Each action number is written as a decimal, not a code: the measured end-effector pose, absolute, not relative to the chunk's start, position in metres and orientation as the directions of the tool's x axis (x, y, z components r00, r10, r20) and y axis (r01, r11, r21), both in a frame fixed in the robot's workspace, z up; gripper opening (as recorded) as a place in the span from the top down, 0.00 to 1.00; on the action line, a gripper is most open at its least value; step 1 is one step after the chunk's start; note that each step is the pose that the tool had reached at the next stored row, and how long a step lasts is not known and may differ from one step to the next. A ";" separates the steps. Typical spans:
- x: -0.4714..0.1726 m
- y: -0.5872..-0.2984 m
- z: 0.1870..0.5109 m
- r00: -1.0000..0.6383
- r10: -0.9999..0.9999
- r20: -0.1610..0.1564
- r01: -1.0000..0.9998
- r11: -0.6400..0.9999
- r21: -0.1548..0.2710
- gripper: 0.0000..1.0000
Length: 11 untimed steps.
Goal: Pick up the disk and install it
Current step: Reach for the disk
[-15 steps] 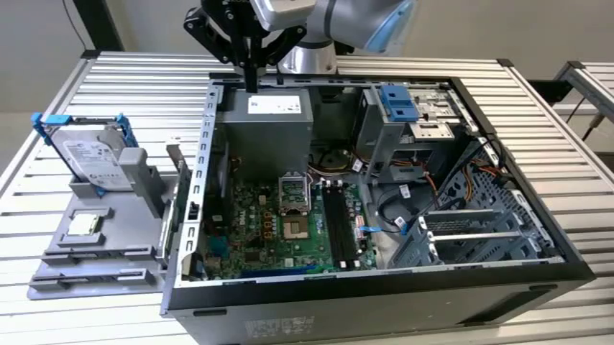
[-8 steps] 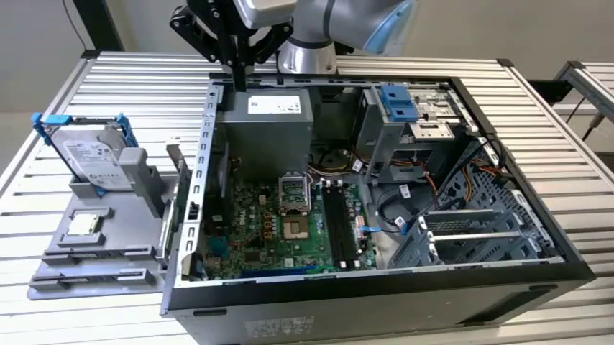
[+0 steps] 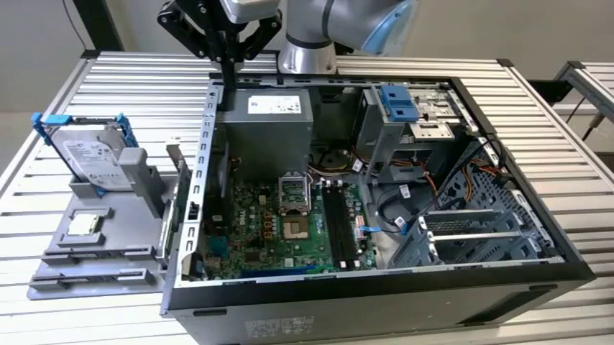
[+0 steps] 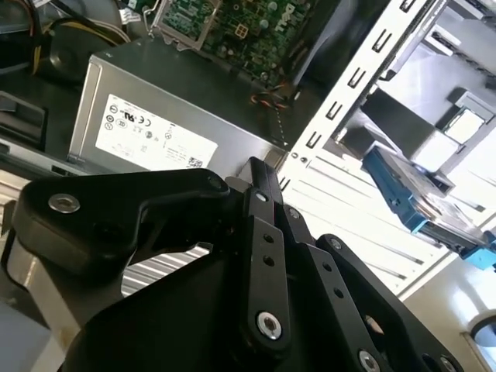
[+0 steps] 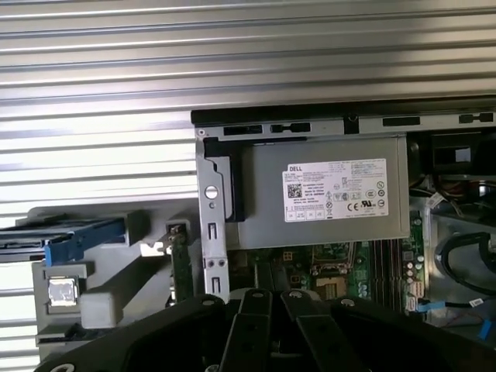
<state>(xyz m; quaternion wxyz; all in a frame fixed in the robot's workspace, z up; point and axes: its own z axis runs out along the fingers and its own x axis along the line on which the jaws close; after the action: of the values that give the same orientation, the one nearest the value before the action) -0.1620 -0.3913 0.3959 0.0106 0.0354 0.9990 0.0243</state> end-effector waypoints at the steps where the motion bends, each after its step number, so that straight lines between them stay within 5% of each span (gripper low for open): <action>1: -0.164 -0.391 0.396 -0.997 0.071 -0.019 0.070 0.996 0.049 1.00; 11: -0.185 -0.382 0.397 -0.997 0.071 -0.019 0.070 0.996 0.049 1.00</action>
<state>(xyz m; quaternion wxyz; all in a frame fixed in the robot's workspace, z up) -0.1854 -0.3822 0.3970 0.0106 0.0354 0.9990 0.0244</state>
